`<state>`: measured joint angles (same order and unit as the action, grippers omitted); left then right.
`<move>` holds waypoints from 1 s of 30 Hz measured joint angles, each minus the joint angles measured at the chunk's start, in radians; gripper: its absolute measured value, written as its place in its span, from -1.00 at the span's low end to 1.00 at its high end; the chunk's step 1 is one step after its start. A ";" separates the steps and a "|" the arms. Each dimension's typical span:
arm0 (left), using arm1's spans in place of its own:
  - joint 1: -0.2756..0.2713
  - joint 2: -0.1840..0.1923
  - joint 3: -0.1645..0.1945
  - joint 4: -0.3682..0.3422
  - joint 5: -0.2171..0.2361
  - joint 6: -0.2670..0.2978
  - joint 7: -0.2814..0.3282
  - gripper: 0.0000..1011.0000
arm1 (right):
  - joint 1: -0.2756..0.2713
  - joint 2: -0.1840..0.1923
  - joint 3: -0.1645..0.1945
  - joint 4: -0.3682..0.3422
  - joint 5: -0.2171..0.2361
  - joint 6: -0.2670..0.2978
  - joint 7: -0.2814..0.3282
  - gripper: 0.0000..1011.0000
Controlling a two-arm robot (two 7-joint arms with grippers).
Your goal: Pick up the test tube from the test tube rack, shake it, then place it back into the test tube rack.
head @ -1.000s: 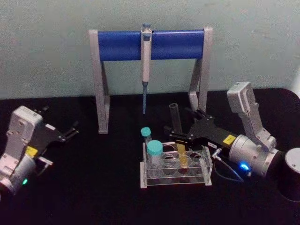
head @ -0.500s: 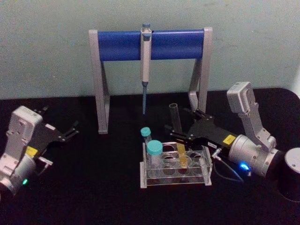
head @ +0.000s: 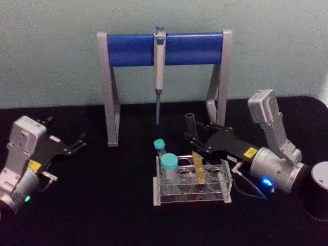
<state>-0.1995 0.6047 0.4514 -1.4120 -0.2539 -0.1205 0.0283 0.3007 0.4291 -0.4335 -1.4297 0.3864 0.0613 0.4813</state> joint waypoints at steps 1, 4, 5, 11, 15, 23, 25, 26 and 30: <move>0.000 0.000 0.000 0.000 0.000 0.000 0.000 0.98 | 0.000 0.000 0.000 0.000 0.000 0.000 0.000 -0.13; 0.000 0.000 0.000 0.000 0.000 0.000 0.000 0.98 | 0.000 0.000 0.000 0.000 0.000 0.000 0.000 -0.33; 0.000 0.000 0.000 0.000 0.000 0.000 0.000 0.98 | 0.000 0.000 0.000 0.000 0.000 0.000 0.000 -0.36; 0.000 0.000 0.000 0.000 0.000 0.000 0.000 0.98 | 0.000 0.000 0.000 0.000 0.000 0.000 0.000 -0.55; 0.000 0.000 0.000 0.000 0.000 0.000 0.000 0.98 | 0.000 0.000 0.000 0.000 0.000 0.000 0.000 -0.55; 0.000 0.000 0.000 0.000 0.000 0.000 0.000 0.98 | 0.000 0.000 0.000 0.000 0.000 0.000 0.000 -0.55; 0.000 0.000 0.000 0.000 0.000 0.000 0.000 0.98 | 0.000 0.000 0.000 0.000 0.000 0.000 0.000 -0.55; 0.000 0.000 0.000 0.000 0.000 0.000 0.000 0.98 | 0.000 0.000 0.000 0.000 0.000 0.000 0.000 -0.55; 0.000 0.000 0.000 0.000 0.000 0.000 0.000 0.98 | 0.000 0.000 0.000 0.000 -0.001 -0.003 0.000 -0.55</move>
<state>-0.1995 0.6047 0.4514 -1.4120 -0.2539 -0.1205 0.0283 0.3004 0.4292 -0.4332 -1.4296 0.3859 0.0588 0.4813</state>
